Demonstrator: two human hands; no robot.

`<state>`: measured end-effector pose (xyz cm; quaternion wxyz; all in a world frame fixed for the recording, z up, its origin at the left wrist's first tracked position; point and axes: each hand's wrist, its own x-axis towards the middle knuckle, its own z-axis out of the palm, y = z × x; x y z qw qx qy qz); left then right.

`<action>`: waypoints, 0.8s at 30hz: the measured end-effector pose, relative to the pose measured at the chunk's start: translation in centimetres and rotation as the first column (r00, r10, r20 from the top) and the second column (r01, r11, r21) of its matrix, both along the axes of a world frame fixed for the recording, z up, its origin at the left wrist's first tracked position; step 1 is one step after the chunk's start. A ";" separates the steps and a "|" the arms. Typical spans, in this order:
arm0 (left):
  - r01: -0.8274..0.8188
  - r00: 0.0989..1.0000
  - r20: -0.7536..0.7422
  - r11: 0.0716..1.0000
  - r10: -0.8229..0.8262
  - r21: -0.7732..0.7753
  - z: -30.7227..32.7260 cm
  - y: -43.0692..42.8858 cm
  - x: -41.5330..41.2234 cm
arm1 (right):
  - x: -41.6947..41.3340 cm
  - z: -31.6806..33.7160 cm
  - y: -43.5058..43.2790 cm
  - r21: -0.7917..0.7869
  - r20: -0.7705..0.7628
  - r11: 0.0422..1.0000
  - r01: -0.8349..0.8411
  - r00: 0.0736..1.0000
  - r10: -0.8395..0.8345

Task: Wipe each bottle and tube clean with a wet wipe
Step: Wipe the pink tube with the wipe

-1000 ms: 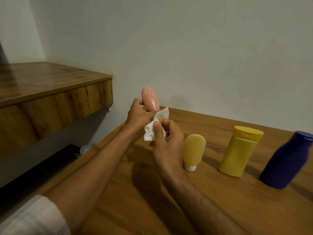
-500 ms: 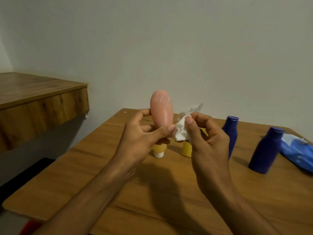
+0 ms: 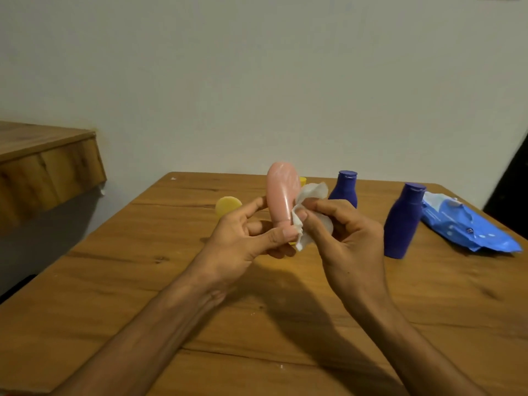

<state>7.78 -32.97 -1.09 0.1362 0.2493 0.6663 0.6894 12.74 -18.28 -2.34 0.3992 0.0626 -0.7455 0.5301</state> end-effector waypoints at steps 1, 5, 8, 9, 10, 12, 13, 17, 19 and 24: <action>0.012 1.000 0.007 1.000 -0.012 0.003 -0.1 0.0 0.0 | 0.1 -0.1 0.3 0.058 -0.010 0.998 -0.005 1.000 0.006; 0.086 0.996 0.018 0.996 -0.086 -0.002 -0.9 0.3 0.2 | -0.1 -0.1 1.7 0.200 -0.052 0.979 0.045 0.998 -0.035; 0.104 0.994 0.025 0.995 -0.104 0.010 -1.4 0.7 0.4 | -0.2 -0.5 1.9 0.204 -0.088 0.975 0.094 0.993 -0.077; 0.103 0.994 0.026 0.995 -0.103 0.009 -1.6 0.7 0.3 | -0.1 -0.8 1.9 0.248 -0.099 0.965 0.085 0.993 -0.062; 0.100 0.995 0.020 0.995 -0.100 -0.001 -1.8 0.8 0.2 | 0.0 -1.1 1.8 0.302 -0.109 0.951 0.069 0.993 -0.037; 0.093 0.996 0.002 0.995 -0.093 -0.030 -1.9 0.8 0.1 | 0.1 -1.7 1.9 0.374 -0.126 0.925 0.067 0.992 -0.021; 0.093 0.996 0.002 0.995 -0.093 -0.038 -2.1 0.8 0.1 | 0.1 -1.8 2.1 0.371 -0.133 0.924 0.091 0.990 -0.044; 0.063 0.997 -0.032 0.994 -0.066 -0.088 -2.6 1.2 0.0 | 0.0 -2.0 2.0 0.374 -0.159 0.915 0.148 0.983 -0.094; 0.026 0.996 -0.078 0.991 -0.036 -0.130 -3.0 1.3 0.0 | 0.2 -2.4 1.8 0.481 -0.154 0.871 0.102 0.988 -0.031; 0.013 0.994 -0.107 0.983 -0.033 -0.182 -3.3 1.5 0.2 | 0.3 -2.3 2.4 0.441 -0.164 0.882 0.166 0.981 -0.103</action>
